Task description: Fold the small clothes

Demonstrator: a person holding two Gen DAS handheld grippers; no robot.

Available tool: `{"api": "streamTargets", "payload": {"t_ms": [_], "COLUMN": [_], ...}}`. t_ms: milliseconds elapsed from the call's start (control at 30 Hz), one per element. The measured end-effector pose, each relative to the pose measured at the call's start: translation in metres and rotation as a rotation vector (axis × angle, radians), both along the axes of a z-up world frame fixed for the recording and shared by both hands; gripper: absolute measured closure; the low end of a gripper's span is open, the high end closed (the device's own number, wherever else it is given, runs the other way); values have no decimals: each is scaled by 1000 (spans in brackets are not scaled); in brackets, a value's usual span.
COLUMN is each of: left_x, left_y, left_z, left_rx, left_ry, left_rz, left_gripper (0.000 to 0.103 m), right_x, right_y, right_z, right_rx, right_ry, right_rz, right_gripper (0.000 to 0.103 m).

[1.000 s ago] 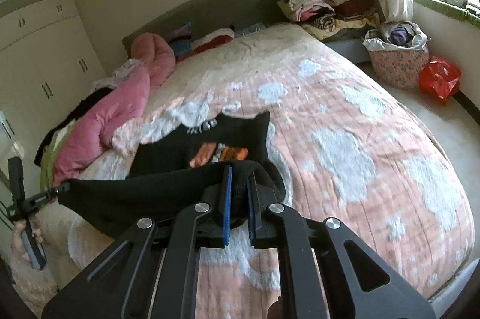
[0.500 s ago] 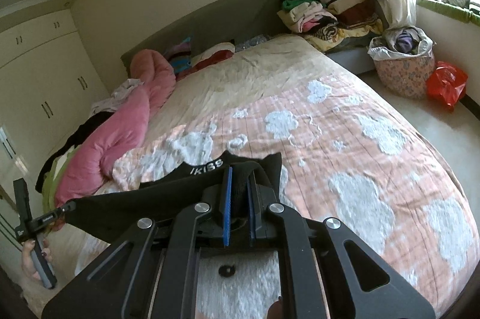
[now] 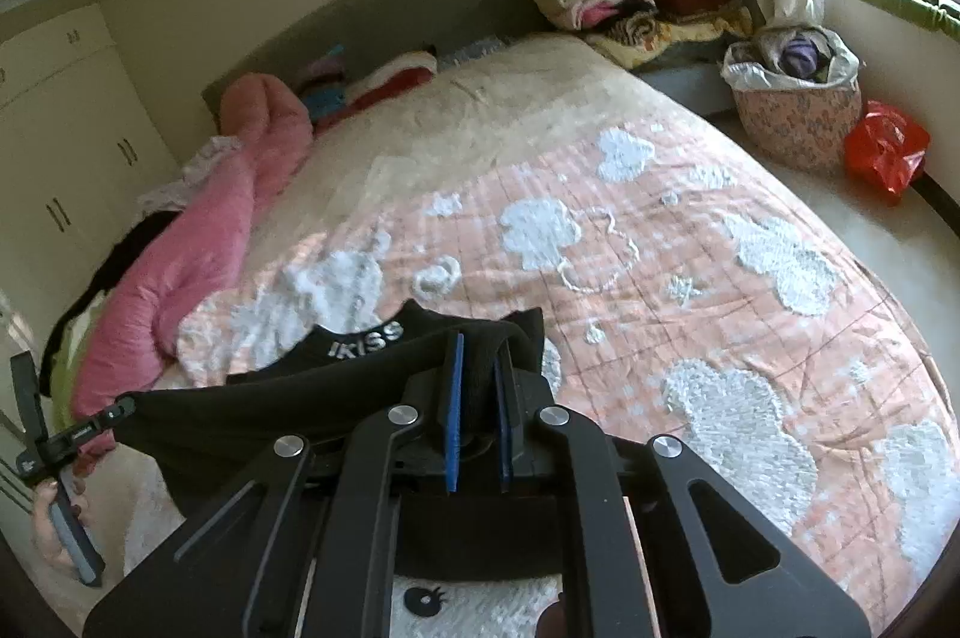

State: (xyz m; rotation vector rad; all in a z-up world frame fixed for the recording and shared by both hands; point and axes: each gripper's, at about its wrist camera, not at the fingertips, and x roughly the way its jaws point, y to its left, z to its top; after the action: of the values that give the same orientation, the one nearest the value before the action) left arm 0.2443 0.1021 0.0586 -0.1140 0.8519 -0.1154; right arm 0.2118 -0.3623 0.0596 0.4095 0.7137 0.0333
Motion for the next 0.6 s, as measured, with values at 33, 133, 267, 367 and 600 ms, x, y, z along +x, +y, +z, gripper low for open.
{"api": "streamTargets", "payload": {"t_ms": [33,133,267,367,600], "left_x": [4,17,31,40,35], "left_y": [-1,-4,-6,-9,-2], "left_z": [-4,-16,-29,-39,-42], "left_rx": [6,17,30,44,38], "left_ry": [9,34,59,74,65], "left_rz": [1,6,14,17,32], "left_gripper": [101,101,100,97,83], "right_x": [5,18,33,42,32], "right_y": [0,-1,-2,-3,-9], "right_z": [-6,-23,-44,-55,-51], "right_rx": [-3,-10,-5,-6,-33], "right_ry": [15,59,105,127,80], "right_rz": [-5,-13,-29,-42,-74], "right_gripper": [94,92,90,89,70]}}
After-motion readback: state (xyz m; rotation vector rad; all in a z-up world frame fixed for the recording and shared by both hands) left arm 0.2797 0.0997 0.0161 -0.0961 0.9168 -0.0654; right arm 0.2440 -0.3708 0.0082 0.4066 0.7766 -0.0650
